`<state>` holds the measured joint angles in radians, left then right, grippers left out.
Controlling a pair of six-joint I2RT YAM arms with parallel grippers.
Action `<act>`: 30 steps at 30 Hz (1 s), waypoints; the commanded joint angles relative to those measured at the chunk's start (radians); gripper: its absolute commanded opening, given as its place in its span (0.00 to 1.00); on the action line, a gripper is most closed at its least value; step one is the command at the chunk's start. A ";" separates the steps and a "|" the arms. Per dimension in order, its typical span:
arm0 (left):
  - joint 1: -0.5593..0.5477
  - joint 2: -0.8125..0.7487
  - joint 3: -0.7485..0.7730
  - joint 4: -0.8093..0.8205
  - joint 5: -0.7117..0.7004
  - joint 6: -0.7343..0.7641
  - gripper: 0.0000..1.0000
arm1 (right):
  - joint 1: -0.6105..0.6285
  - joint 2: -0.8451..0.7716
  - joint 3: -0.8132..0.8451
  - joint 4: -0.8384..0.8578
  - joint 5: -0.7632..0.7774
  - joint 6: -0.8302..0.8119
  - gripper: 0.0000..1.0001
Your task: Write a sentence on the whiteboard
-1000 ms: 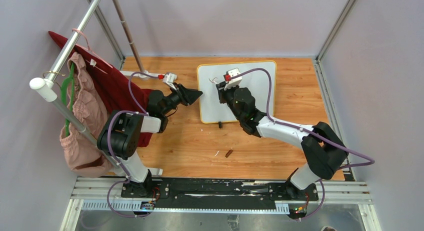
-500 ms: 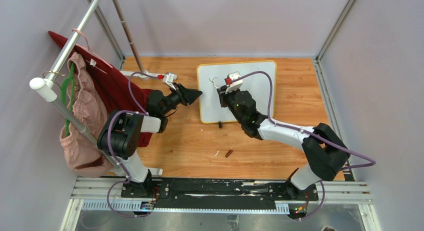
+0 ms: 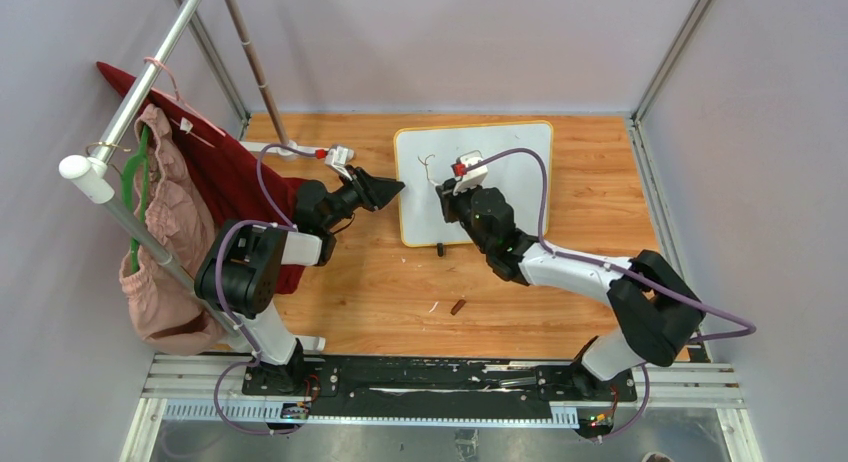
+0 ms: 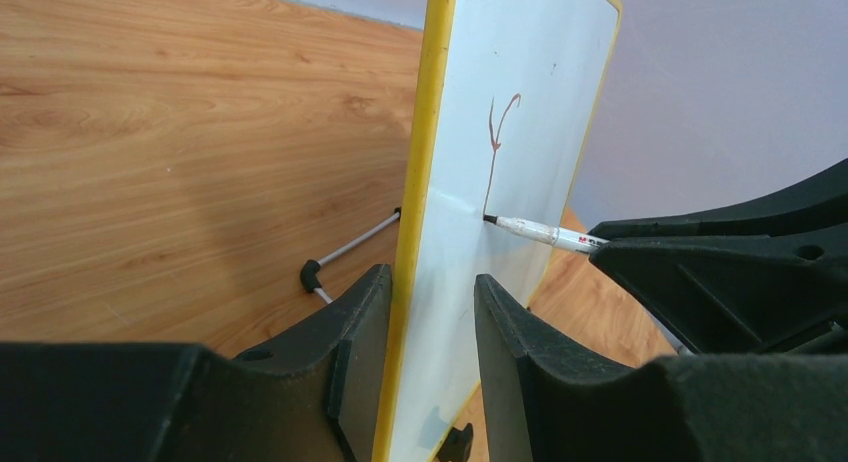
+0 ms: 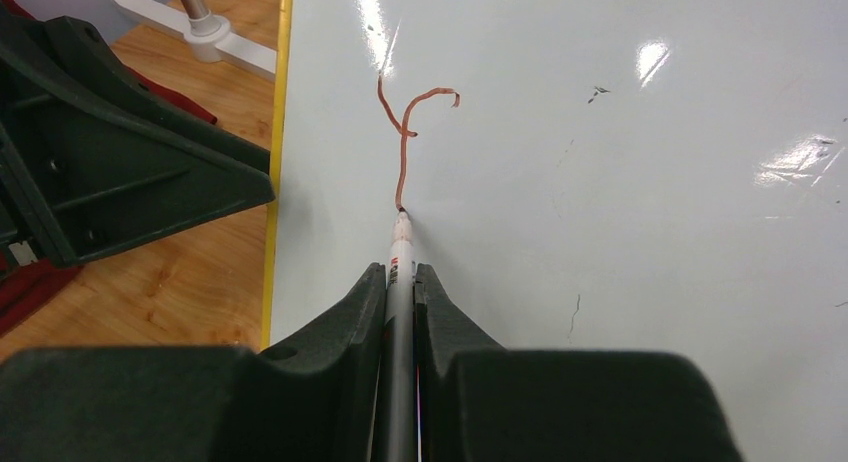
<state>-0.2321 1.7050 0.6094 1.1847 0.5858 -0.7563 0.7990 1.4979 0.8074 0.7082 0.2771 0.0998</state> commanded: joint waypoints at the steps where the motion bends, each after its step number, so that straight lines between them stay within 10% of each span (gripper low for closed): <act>1: 0.004 0.021 -0.017 0.033 0.034 -0.031 0.41 | 0.005 -0.060 -0.020 -0.033 0.020 0.009 0.00; 30: 0.004 0.021 -0.017 0.036 0.035 -0.031 0.41 | -0.046 -0.027 0.075 -0.034 0.018 -0.040 0.00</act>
<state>-0.2321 1.7065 0.6094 1.2022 0.5991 -0.7628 0.7673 1.4559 0.8520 0.6643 0.2958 0.0628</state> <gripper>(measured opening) 0.411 0.170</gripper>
